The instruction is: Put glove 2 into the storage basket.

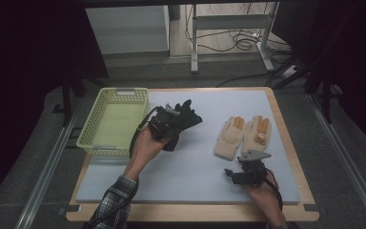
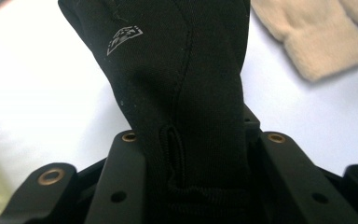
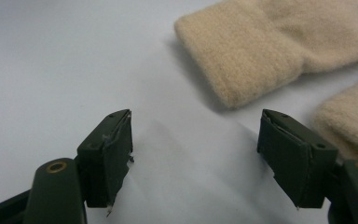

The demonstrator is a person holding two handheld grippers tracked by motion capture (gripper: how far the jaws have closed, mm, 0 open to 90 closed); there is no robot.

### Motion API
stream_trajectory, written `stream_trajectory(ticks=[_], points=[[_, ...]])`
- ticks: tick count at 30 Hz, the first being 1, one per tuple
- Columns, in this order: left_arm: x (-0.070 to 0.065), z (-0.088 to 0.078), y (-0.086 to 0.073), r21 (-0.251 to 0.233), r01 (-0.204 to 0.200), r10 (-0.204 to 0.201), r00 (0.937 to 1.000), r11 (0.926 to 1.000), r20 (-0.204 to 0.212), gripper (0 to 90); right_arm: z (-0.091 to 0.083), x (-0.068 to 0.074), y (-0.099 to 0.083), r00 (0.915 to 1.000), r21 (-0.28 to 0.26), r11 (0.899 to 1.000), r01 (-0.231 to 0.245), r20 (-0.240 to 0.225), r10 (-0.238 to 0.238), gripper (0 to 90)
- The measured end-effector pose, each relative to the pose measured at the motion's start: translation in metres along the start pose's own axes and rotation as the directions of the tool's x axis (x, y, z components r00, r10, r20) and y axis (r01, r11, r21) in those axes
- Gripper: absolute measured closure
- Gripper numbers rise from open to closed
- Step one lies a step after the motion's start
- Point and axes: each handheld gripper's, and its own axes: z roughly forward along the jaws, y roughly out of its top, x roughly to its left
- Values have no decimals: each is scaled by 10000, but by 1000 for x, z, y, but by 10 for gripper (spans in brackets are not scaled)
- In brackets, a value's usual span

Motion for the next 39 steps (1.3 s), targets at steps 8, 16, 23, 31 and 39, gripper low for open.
stream_trajectory(ticks=[8,16,23,31,39], points=[[33,-36,6,-266,389,-412,9949,9989,-918,671,0,0,0,10000,-31,10000,-23,-7,23,261],[74,-54,-8,-399,1103,-1154,9797,9931,-1637,667,0,0,0,10000,-30,10000,-19,-5,19,261],[111,-62,-30,-153,1856,-1836,9514,9825,-2471,663,0,0,0,10000,-30,10000,-14,-4,14,261],[154,-60,-63,152,2898,-2724,9153,9570,-2966,652,0,0,0,10000,-30,10000,-4,-11,4,260],[184,-42,-88,985,3775,-3262,8834,9208,-3364,641,0,0,0,10000,-31,10000,-16,-10,16,260]])
